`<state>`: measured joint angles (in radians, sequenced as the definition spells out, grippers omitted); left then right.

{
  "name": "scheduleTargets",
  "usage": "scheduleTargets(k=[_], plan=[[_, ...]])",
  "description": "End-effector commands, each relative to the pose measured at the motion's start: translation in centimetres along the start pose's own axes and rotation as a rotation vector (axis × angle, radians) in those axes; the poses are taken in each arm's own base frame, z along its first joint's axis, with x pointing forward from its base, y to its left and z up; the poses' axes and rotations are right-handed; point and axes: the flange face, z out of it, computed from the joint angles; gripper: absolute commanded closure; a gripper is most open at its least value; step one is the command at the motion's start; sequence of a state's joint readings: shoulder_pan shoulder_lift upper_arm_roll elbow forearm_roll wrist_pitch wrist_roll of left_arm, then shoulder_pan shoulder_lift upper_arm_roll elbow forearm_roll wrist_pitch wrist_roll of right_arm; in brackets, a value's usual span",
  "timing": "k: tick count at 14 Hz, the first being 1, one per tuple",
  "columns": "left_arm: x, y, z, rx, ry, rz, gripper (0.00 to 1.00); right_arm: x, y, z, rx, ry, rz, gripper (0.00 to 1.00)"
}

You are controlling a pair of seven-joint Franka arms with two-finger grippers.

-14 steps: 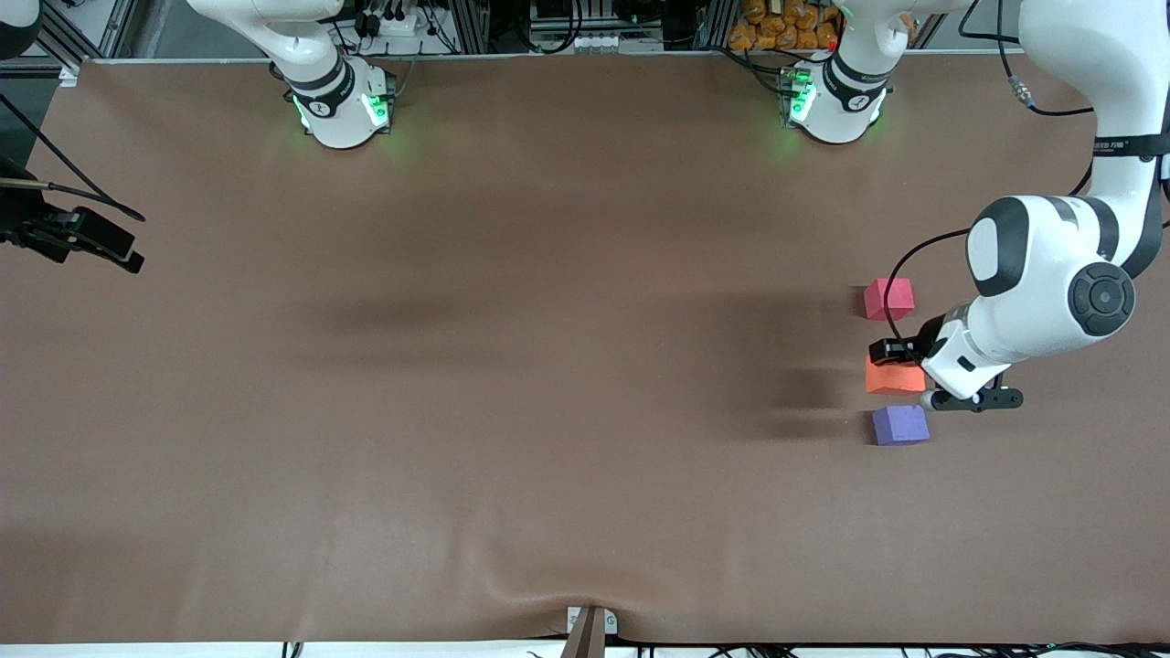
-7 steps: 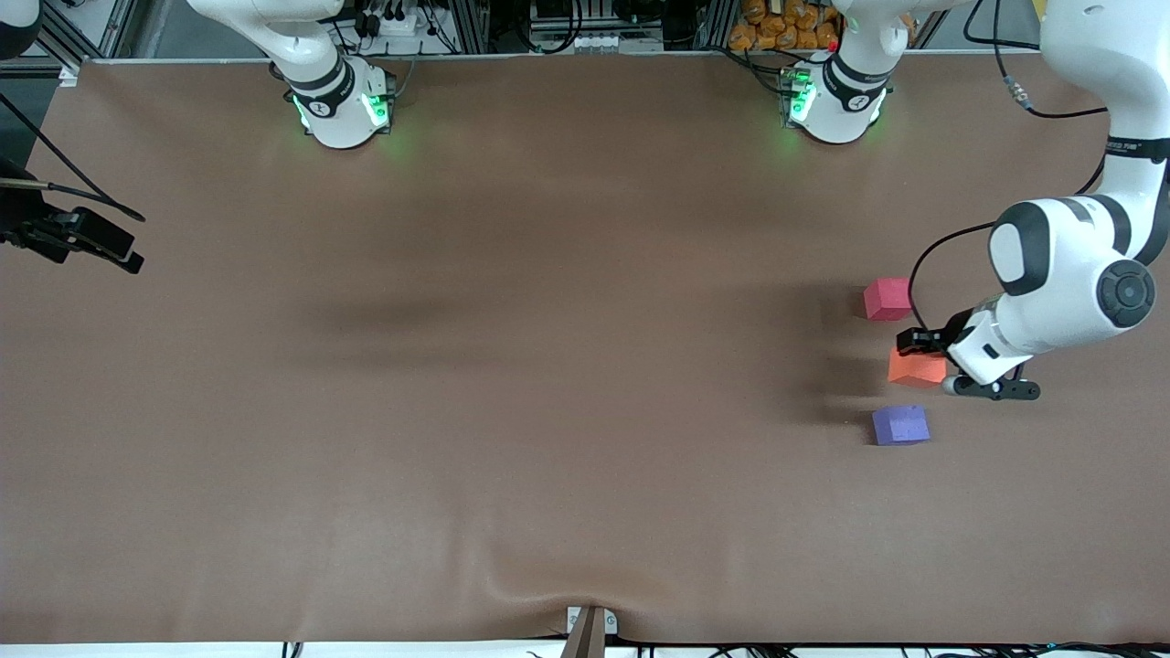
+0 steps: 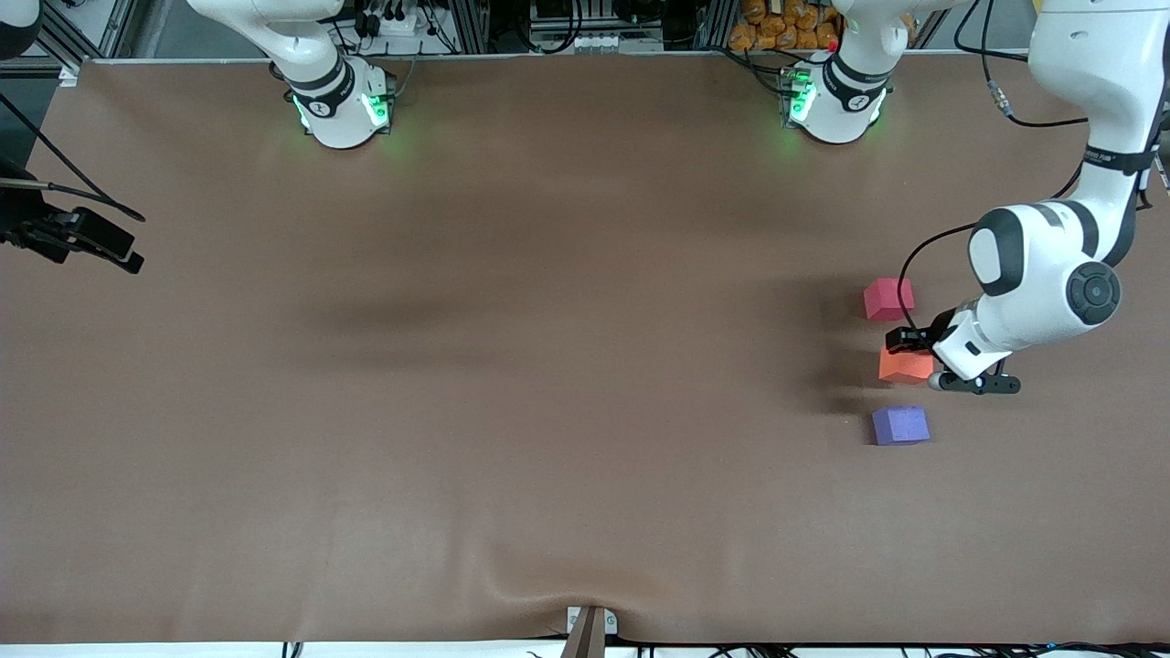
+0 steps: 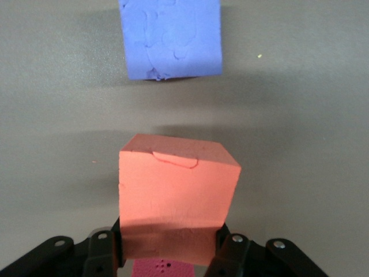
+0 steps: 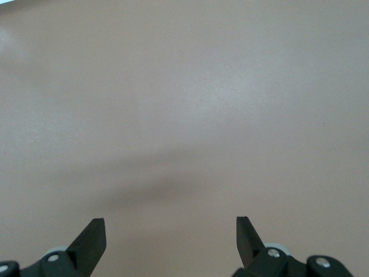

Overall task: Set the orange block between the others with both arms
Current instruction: 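Lower the orange cube between the pink and blue cubes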

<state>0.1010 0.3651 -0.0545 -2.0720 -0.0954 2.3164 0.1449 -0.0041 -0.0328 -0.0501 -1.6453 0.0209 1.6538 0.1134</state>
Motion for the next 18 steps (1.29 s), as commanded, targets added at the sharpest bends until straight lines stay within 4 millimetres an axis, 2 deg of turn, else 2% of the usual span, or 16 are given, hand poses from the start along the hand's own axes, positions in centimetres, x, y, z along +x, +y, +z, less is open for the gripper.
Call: scheduleTargets(k=[1, 3, 7, 11, 18], plan=[[0.0, 0.4, 0.4, -0.009, 0.009, -0.038, 0.98, 0.0, -0.2, -0.1, 0.014, 0.005, -0.009, 0.0], [0.1, 0.5, 0.8, -0.008, 0.018, -0.069, 0.98, -0.1, -0.2, -0.2, 0.014, 0.006, -0.009, 0.0], [0.4, 2.1, 2.1, 0.002, 0.013, -0.13, 0.98, -0.2, -1.0, -0.1, 0.013, 0.004, -0.022, 0.0], [0.5, 2.0, 3.2, 0.003, 0.021, -0.135, 0.98, -0.2, -1.3, 0.0, 0.012, -0.002, -0.027, 0.0], [0.4, 1.7, 3.5, 0.005, 0.015, -0.142, 0.98, -0.3, -1.5, 0.0, 0.012, -0.004, -0.029, 0.0]])
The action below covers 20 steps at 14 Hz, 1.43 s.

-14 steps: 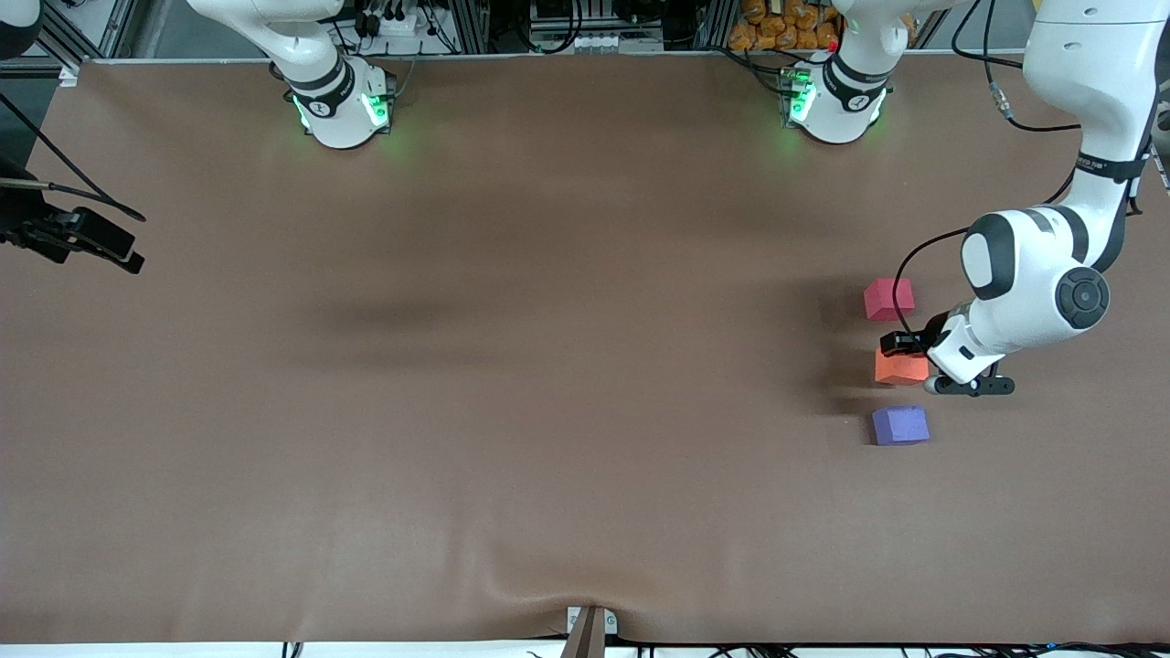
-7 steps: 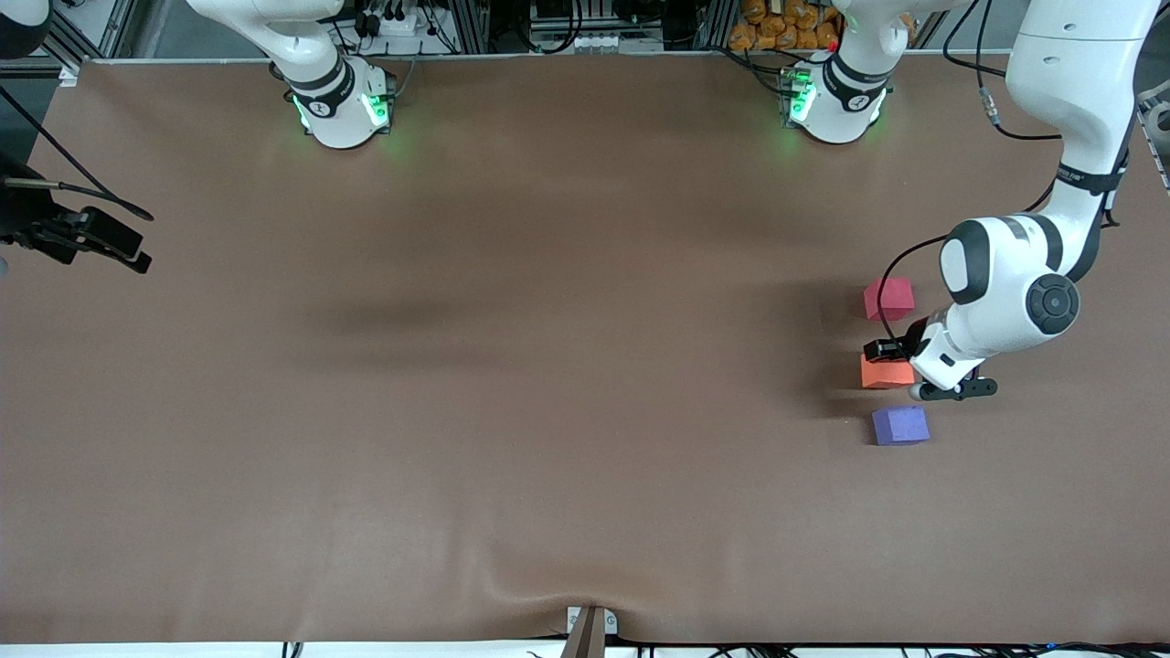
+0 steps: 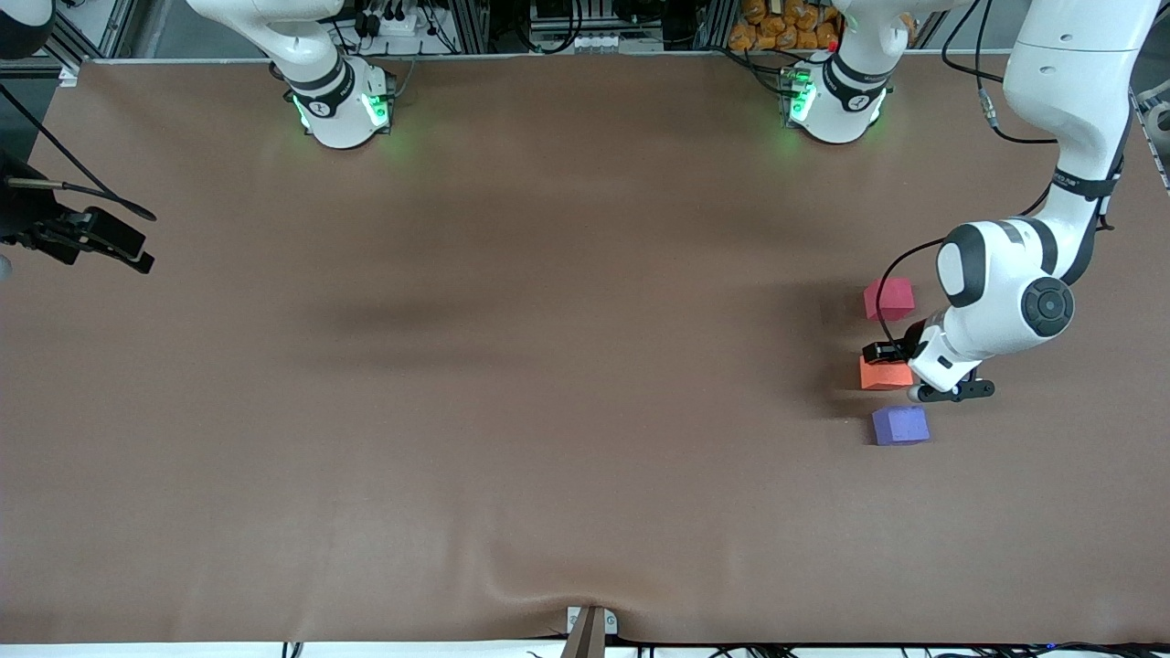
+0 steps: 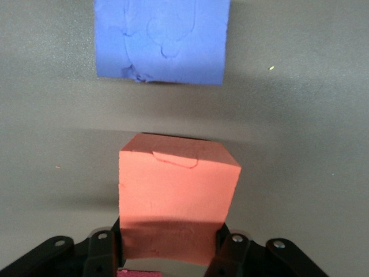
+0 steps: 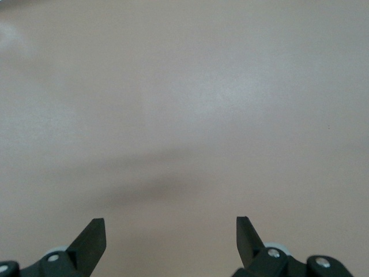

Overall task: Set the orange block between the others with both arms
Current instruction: 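Lower the orange cube between the pink and blue cubes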

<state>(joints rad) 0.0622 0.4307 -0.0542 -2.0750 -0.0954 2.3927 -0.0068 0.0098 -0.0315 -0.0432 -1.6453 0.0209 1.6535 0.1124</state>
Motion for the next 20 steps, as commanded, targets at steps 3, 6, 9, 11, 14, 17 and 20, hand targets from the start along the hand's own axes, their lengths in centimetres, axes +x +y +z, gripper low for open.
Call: scheduleTargets(k=[3, 6, 9, 11, 14, 17, 20], plan=[[-0.3, -0.3, 0.2, -0.002, 0.006, -0.055, 0.98, -0.2, -0.3, -0.1, 0.012, -0.001, -0.007, 0.0], [-0.3, -0.5, 0.6, 0.0, 0.002, -0.063, 0.98, -0.2, -0.3, -0.1, 0.012, -0.001, -0.007, 0.0], [-0.3, -0.7, 0.9, 0.01, -0.004, -0.055, 0.98, -0.2, -0.3, -0.1, 0.012, -0.001, -0.007, 0.0], [-0.3, -0.9, 1.0, 0.012, -0.005, -0.056, 0.97, -0.2, -0.3, -0.1, 0.011, -0.003, -0.007, 0.0], [-0.3, -1.1, 1.0, 0.03, -0.005, -0.039, 0.97, -0.2, -0.3, 0.0, 0.011, -0.004, -0.008, 0.0], [-0.3, -1.5, 1.1, 0.029, -0.007, -0.048, 0.96, 0.0, 0.2, -0.2, 0.011, 0.007, 0.001, 0.0], [-0.3, -1.7, 1.1, 0.029, -0.007, -0.052, 0.96, 0.0, 0.5, -0.4, 0.011, 0.012, 0.007, 0.0]])
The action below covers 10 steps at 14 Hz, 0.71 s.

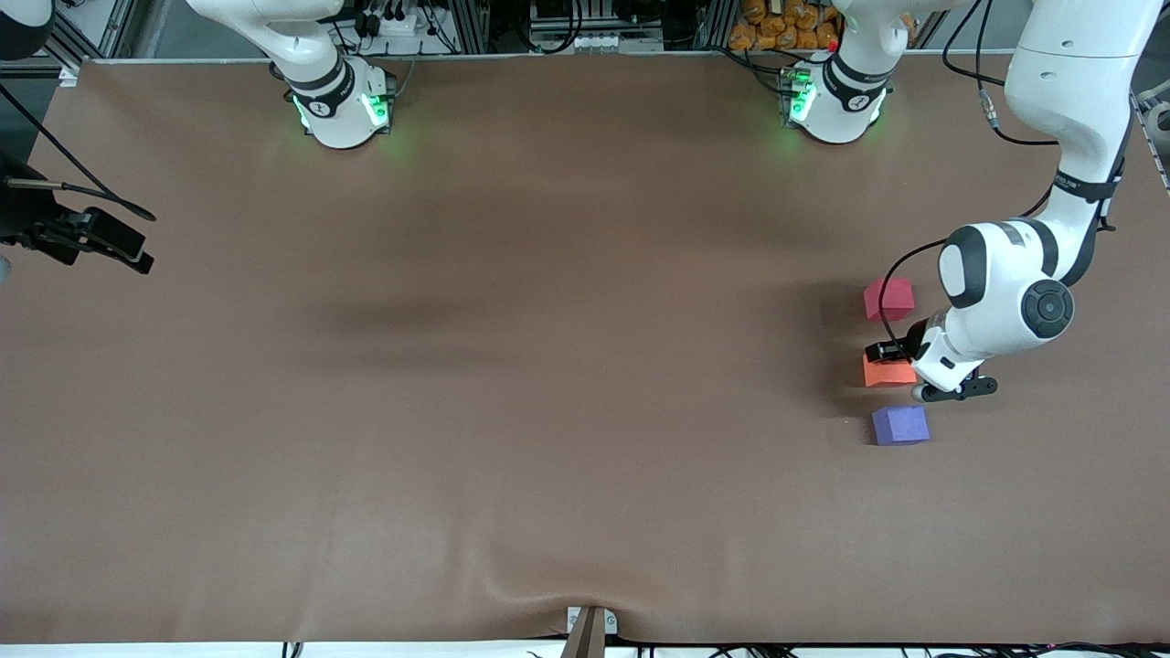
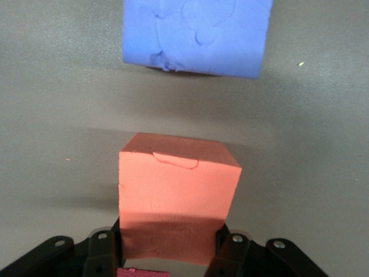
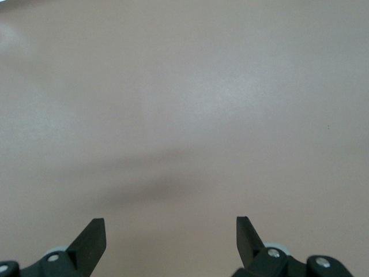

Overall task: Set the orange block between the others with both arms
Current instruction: 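Lower the orange cube between the pink and blue cubes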

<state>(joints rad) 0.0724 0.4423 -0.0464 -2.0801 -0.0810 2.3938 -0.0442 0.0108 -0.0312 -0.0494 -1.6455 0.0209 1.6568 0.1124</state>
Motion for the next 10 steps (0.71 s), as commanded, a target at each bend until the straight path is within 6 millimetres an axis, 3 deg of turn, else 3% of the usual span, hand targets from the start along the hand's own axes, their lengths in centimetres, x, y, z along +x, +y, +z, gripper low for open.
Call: scheduleTargets(k=[1, 10], plan=[[-0.08, -0.6, 0.42, 0.017, 0.006, -0.006, 0.96, -0.1, 0.24, -0.39, 0.011, 0.007, 0.002, 0.0], [0.02, -1.48, 0.49, 0.014, 0.008, -0.034, 0.92, -0.06, 0.26, -0.41, 0.009, 0.01, 0.001, 0.0]])
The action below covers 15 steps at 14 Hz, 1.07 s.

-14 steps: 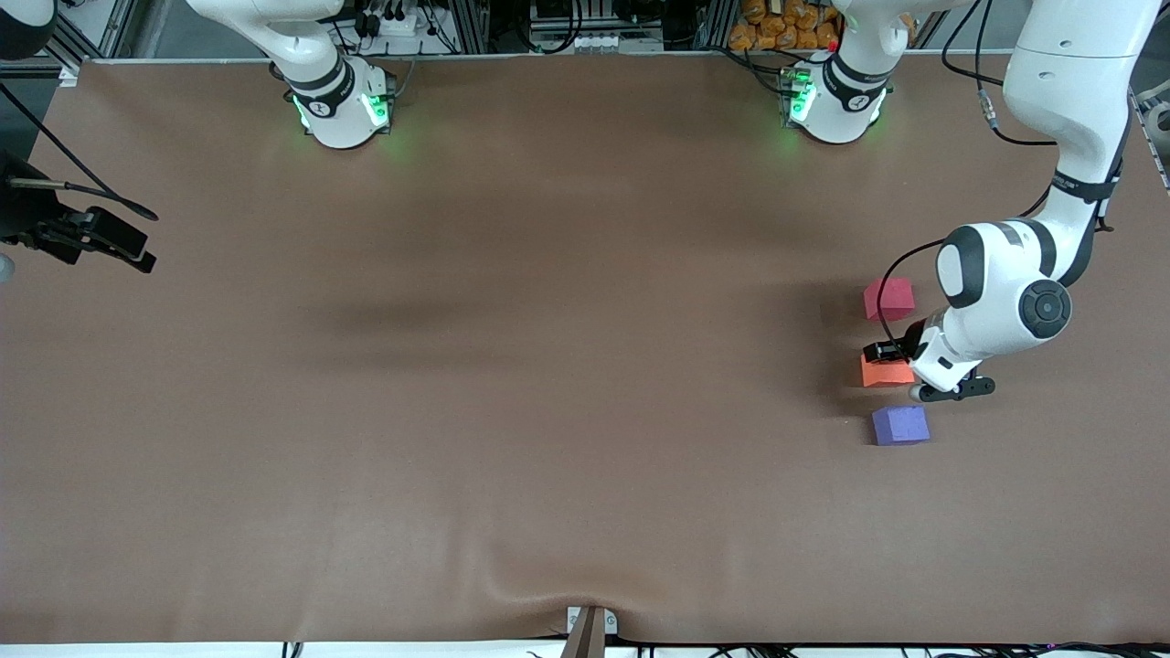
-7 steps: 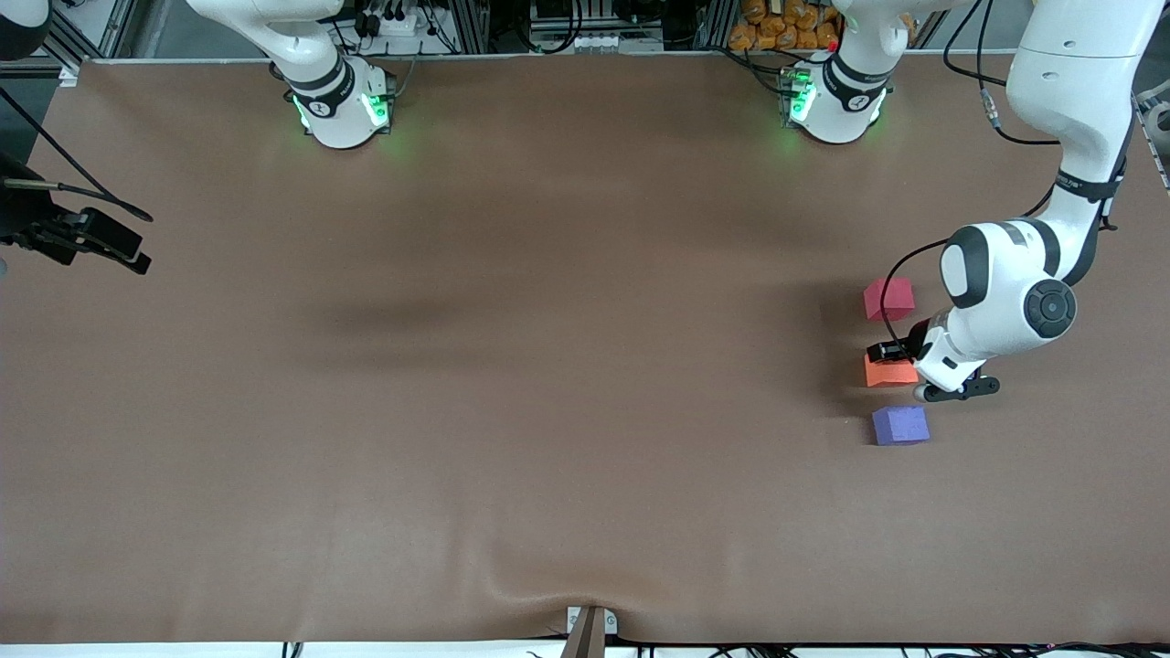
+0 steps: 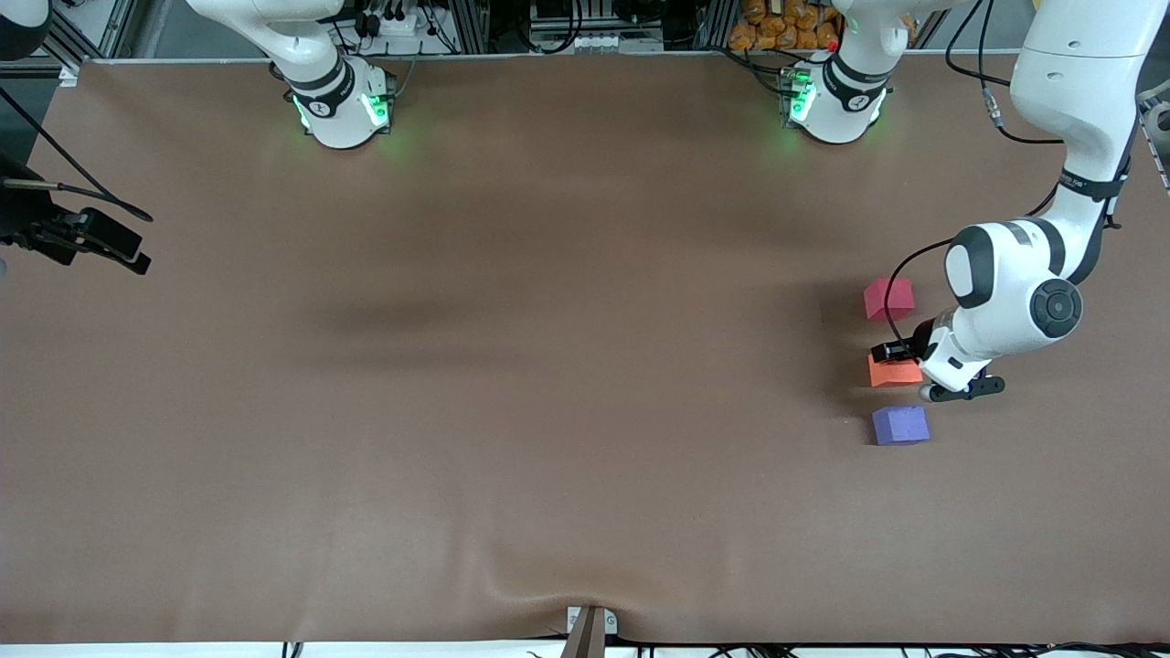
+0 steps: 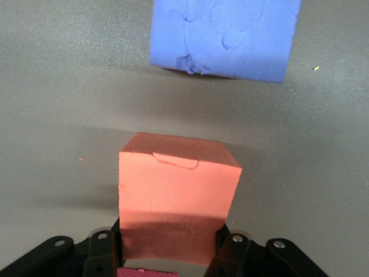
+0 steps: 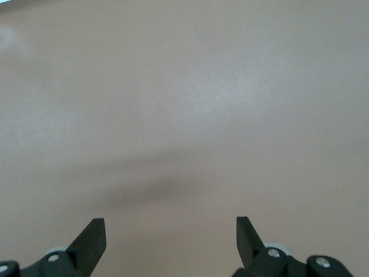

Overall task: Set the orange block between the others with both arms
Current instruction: 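Lower the orange cube between the pink and blue cubes, then open the left gripper and lift it off the orange cube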

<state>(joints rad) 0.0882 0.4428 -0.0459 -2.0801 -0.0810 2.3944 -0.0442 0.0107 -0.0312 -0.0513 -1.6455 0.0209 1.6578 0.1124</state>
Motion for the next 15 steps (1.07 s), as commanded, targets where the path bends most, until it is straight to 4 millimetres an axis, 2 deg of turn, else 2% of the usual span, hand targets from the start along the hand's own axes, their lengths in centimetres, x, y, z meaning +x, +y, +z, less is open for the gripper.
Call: scheduleTargets(k=[1, 2, 3, 4, 5, 7, 9, 12, 15], plan=[[-0.1, -0.6, 0.6, 0.016, 0.006, -0.02, 0.88, -0.1, 0.1, -0.4, 0.011, 0.008, 0.0, 0.0], [0.0, -0.5, 0.7, 0.016, 0.004, -0.02, 0.81, -0.1, 0.1, -0.3, 0.011, 0.006, 0.0, 0.0], [0.1, -0.5, 0.9, 0.016, 0.003, -0.023, 0.58, -0.1, 0.1, -0.3, 0.009, 0.006, -0.002, 0.0], [0.2, -0.4, 0.9, 0.015, 0.002, -0.028, 0.06, -0.1, 0.1, -0.4, 0.009, 0.008, -0.002, 0.0], [0.2, -0.2, 0.8, 0.014, 0.002, -0.036, 0.0, -0.1, 0.1, -0.2, 0.009, 0.005, -0.002, 0.0], [0.5, 0.3, -0.2, 0.012, 0.017, -0.052, 0.0, 0.1, 0.0, 0.0, 0.006, 0.003, -0.004, 0.0], [1.0, 0.5, -2.6, 0.009, 0.046, -0.05, 0.0, 0.3, -0.1, 0.3, 0.005, 0.013, -0.007, 0.0], [1.4, 1.1, -9.0, 0.007, 0.05, -0.031, 0.0, 0.9, 0.1, 0.8, 0.005, 0.025, -0.002, 0.0], [2.8, 2.3, -17.5, 0.004, 0.043, -0.011, 0.0, 0.8, 0.4, 0.8, 0.005, 0.024, 0.003, 0.0]])
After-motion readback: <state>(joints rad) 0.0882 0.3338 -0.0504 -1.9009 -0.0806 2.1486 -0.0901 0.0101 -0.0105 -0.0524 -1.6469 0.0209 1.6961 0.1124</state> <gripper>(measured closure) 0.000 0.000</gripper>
